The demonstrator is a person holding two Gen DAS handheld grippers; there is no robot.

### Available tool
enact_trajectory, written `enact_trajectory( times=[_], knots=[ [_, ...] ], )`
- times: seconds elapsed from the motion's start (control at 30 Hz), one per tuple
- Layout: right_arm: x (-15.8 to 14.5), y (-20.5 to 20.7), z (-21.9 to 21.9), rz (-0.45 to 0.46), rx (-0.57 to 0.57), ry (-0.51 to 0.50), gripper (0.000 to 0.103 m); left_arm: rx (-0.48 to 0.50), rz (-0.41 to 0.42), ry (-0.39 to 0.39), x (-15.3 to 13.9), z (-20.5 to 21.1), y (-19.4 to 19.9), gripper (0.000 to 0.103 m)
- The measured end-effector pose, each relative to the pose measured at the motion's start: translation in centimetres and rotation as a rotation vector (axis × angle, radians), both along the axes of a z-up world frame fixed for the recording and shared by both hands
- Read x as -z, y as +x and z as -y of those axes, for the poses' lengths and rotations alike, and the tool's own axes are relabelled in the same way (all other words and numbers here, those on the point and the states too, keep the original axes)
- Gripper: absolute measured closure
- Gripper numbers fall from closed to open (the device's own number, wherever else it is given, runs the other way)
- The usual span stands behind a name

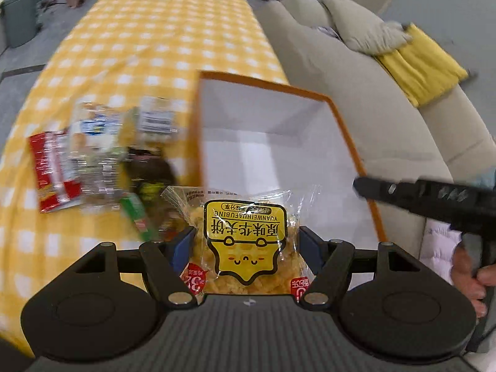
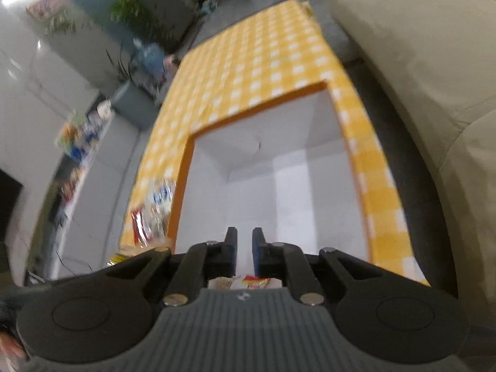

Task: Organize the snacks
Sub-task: 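Open the right gripper to drop the biscuit bag while the left gripper lowers the cracker bag into the box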

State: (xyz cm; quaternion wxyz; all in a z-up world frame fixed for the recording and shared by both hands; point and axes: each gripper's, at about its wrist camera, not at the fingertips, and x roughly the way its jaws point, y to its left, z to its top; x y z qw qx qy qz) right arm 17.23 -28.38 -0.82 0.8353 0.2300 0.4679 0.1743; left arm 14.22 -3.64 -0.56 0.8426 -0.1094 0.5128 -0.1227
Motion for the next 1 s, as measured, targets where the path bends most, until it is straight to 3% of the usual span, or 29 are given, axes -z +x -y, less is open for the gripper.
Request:
enact_trajectory(
  times=[0.13, 0.27, 0.47, 0.7, 0.93, 1.0],
  knots=[
    [-1.6, -0.8, 2.9, 0.066, 0.059, 0.076, 0.094, -0.023, 0.090, 0.215, 0.7, 4.0, 0.7, 0.021],
    [-2.7, -1.8, 4.7, 0.152, 0.061, 0.084, 0.085, -0.055, 0.129, 0.320, 0.6, 6.2, 0.9, 0.021],
    [-2.1, -1.2, 5.8, 0.132, 0.100, 0.133, 0.085, -0.007, 0.083, 0.198, 0.6, 8.1, 1.0, 0.021],
    [-1.6, -1.5, 7.0, 0.101, 0.132, 0.167, 0.085, 0.039, -0.016, 0.200, 4.9, 10.7, 2.2, 0.021],
    [-1.1, -1.2, 7.2, 0.090, 0.140, 0.186, 0.084, 0.039, -0.126, 0.160, 7.1, 10.8, 2.9, 0.021],
    [-0.8, -1.0, 7.2, 0.079, 0.145, 0.186, 0.083, 0.041, -0.134, 0.149, 7.2, 10.8, 2.6, 0.015]
  ],
)
